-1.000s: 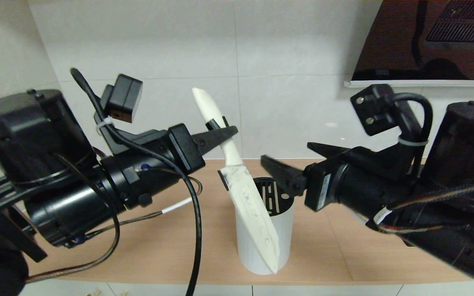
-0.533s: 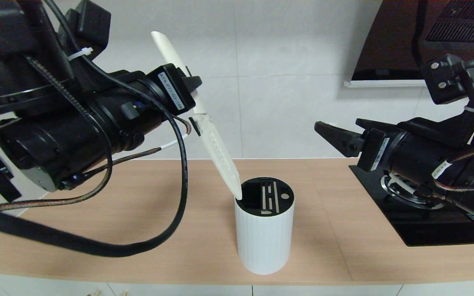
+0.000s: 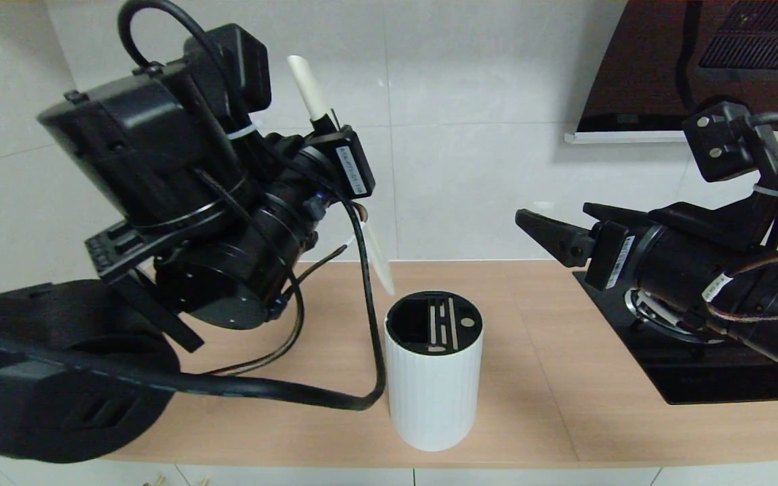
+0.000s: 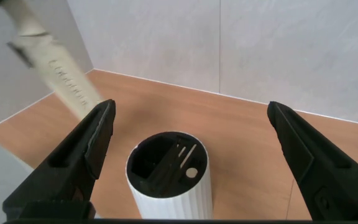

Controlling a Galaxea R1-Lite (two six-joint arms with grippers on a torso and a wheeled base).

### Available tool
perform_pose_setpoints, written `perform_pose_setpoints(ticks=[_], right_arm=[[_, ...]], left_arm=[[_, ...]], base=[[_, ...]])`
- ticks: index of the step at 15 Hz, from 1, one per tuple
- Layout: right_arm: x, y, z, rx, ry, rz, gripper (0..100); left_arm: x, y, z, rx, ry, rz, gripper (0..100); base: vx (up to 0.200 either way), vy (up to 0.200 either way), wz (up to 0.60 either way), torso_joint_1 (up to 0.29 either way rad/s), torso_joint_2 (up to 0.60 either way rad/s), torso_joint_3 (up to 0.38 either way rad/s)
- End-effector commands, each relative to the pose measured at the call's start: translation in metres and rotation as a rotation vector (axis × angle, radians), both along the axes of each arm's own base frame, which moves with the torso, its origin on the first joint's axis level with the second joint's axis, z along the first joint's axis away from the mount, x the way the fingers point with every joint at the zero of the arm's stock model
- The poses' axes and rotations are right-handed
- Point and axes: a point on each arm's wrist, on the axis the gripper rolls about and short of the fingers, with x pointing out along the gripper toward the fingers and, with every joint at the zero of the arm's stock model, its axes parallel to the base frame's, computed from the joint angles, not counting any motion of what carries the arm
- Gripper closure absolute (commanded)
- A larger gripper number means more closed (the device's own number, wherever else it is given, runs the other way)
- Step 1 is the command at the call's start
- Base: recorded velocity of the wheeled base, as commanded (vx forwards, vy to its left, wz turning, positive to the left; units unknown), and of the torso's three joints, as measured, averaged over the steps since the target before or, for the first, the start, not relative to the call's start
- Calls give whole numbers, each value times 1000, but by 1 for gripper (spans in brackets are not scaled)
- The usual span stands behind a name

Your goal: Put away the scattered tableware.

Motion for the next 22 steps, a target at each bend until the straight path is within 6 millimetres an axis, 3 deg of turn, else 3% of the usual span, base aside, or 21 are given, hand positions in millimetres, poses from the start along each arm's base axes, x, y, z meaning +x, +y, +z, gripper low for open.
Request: perform_pose_setpoints(ticks=[1, 9, 22], right_arm=[[2, 2, -4, -9, 10, 1, 0], [3, 2, -7, -20, 16, 0, 0], [2, 4, -10, -40, 17, 1, 0]], left_arm=[[5, -22, -32, 73, 31, -27, 100], [19, -40, -61, 93, 43, -34, 100], [24, -50, -80, 122, 73, -39, 100]], base=[[0, 0, 0, 0, 0, 0], [0, 0, 0, 0, 0, 0], [0, 0, 0, 0, 0, 0]])
